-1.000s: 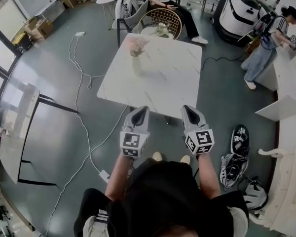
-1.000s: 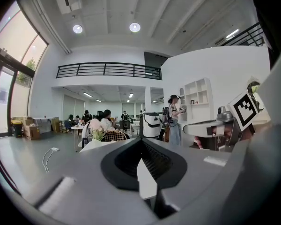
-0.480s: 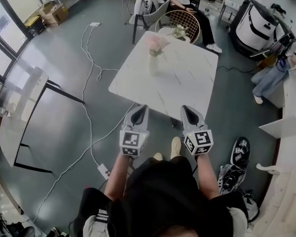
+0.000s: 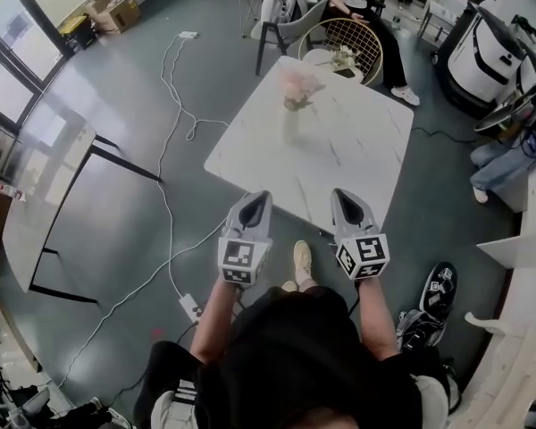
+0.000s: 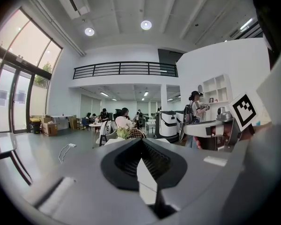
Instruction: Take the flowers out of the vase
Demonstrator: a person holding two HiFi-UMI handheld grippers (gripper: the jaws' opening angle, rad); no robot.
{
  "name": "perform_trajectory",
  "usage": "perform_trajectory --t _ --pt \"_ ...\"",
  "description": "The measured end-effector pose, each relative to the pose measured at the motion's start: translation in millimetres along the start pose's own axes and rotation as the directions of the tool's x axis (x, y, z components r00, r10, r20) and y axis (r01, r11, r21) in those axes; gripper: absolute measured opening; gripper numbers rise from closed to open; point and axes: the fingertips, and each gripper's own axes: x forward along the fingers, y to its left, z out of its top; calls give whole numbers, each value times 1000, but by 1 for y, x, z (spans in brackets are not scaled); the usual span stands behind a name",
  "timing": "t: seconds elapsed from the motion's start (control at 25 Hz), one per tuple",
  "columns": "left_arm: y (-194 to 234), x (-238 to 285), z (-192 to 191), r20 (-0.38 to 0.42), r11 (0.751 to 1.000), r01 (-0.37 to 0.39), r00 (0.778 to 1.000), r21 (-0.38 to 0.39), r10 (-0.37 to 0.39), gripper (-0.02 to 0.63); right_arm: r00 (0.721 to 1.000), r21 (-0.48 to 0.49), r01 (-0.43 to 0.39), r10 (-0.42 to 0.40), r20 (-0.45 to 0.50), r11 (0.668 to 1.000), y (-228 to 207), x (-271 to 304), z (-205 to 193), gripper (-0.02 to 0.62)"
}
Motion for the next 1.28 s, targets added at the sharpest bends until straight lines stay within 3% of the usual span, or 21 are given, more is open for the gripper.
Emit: perform_trajectory --t 0.64,1.28 --pt "42 103 8 -39 997 -77 996 -18 76 6 995 24 -99 100 -30 995 -61 111 12 5" --pt "61 154 1 -91 985 -173 981 -12 171 6 979 69 -198 200 -29 978 -95 170 5 5"
